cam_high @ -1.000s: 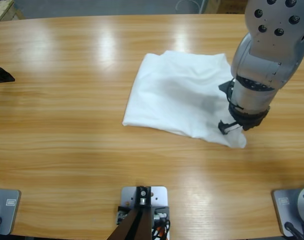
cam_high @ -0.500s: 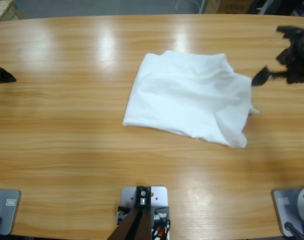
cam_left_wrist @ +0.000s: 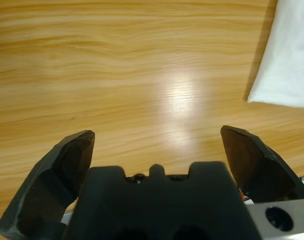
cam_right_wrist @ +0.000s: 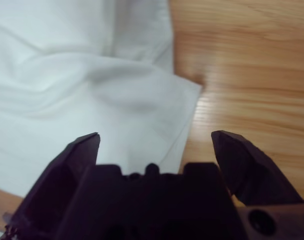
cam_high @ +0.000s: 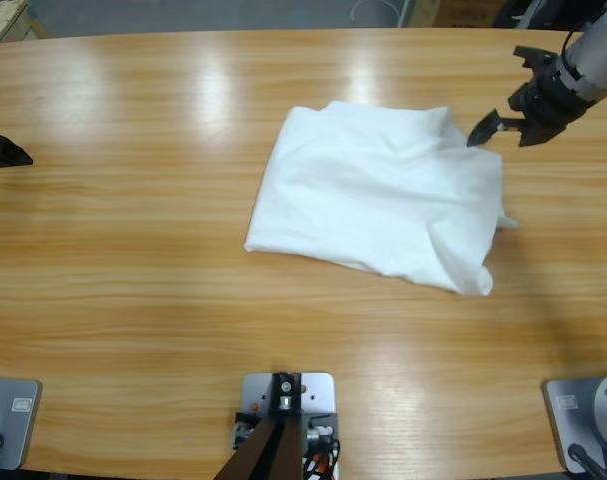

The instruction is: Fold clothes

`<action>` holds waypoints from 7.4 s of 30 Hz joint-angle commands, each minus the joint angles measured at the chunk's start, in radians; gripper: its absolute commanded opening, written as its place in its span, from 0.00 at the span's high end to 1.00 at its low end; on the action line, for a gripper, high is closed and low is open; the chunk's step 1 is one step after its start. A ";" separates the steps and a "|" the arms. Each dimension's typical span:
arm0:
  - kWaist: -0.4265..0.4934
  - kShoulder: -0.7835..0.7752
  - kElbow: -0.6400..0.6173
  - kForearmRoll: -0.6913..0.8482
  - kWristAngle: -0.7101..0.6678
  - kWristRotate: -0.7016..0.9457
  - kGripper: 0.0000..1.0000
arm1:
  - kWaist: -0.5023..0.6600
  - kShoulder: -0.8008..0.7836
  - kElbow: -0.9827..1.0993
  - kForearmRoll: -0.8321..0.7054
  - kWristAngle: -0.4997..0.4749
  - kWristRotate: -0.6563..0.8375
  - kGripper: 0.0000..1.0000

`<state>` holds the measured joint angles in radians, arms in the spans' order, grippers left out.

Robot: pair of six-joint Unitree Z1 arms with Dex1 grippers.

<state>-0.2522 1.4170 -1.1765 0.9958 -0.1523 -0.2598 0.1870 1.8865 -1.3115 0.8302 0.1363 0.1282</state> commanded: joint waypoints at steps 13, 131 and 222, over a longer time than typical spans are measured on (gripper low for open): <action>0.005 0.045 0.034 -0.003 -0.003 0.014 0.01 | -0.023 0.151 0.065 -0.092 0.045 -0.039 0.14; -0.168 0.407 0.001 -0.547 -0.655 -0.102 0.01 | -0.139 -0.315 -0.115 0.387 0.286 -0.203 0.00; -0.550 0.944 -0.553 -0.408 -0.069 -0.842 0.01 | -0.103 -0.405 -0.053 0.474 0.317 -0.248 0.00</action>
<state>-0.8202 2.2603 -1.6770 0.5767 -0.2361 -1.1401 0.0719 1.4877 -1.3930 1.2994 0.4322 -0.1056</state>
